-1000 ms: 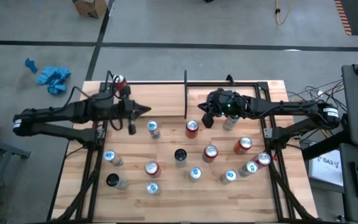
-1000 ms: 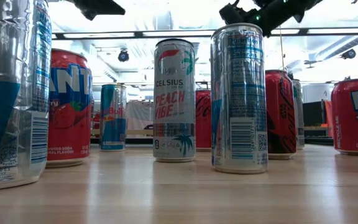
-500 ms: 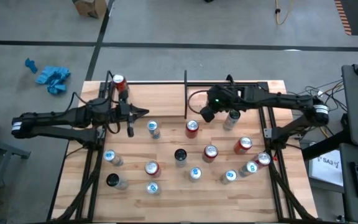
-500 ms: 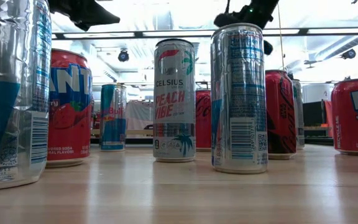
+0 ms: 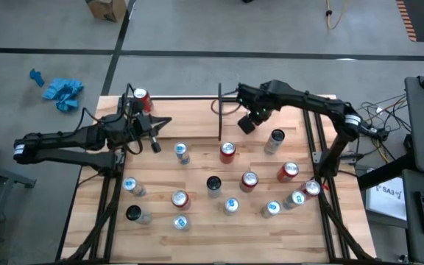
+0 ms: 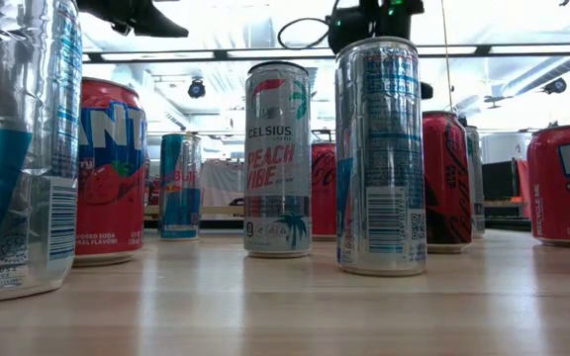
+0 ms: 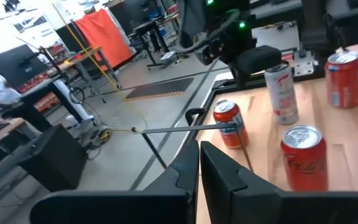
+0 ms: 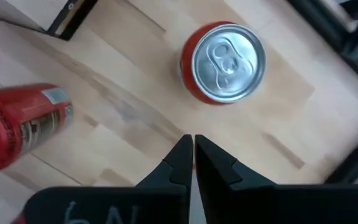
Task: Place canned beverage on shelf
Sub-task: Put the red soda can on the shelf
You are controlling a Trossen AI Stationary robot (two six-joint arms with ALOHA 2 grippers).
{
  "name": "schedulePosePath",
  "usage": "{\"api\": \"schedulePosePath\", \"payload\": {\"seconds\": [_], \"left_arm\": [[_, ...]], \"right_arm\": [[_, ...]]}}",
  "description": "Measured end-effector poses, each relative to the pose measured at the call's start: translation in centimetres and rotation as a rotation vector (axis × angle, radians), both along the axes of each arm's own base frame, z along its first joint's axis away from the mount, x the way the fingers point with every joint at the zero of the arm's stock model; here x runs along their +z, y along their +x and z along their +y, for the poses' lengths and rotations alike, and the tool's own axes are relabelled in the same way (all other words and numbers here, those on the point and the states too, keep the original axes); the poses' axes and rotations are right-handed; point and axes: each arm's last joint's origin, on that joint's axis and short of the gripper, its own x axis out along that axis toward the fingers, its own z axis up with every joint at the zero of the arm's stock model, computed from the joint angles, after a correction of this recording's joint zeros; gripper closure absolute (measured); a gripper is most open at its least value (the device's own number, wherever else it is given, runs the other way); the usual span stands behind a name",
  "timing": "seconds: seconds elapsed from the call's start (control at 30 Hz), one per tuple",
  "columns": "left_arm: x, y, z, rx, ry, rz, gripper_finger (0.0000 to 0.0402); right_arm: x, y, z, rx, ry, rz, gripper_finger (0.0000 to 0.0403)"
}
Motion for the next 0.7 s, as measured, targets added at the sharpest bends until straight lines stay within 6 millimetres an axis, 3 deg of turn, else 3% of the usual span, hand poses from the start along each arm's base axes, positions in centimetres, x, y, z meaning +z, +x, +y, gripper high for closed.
{"api": "schedulePosePath", "payload": {"seconds": [0.2, 0.37, 0.5, 0.7], "left_arm": [[-0.1, 0.0, 0.1, 0.014, 0.032, 0.022, 0.0402], [-0.2, -0.2, 0.2, 0.073, 0.054, 0.051, 0.0402], [-0.2, -0.2, 0.2, 0.092, 0.057, 0.053, 0.0402], [-0.2, -0.2, 0.2, 0.092, 0.057, 0.053, 0.0402]], "right_arm": [[-0.7, -0.1, -2.8, -0.037, 0.066, -0.018, 0.0394], [-0.6, 0.1, -3.7, -0.057, 0.081, -0.041, 0.0374], [-0.3, 0.2, -3.8, -0.060, 0.077, -0.053, 0.0318], [-0.2, 0.2, -3.9, -0.131, 0.076, -0.062, 0.0188]]}}
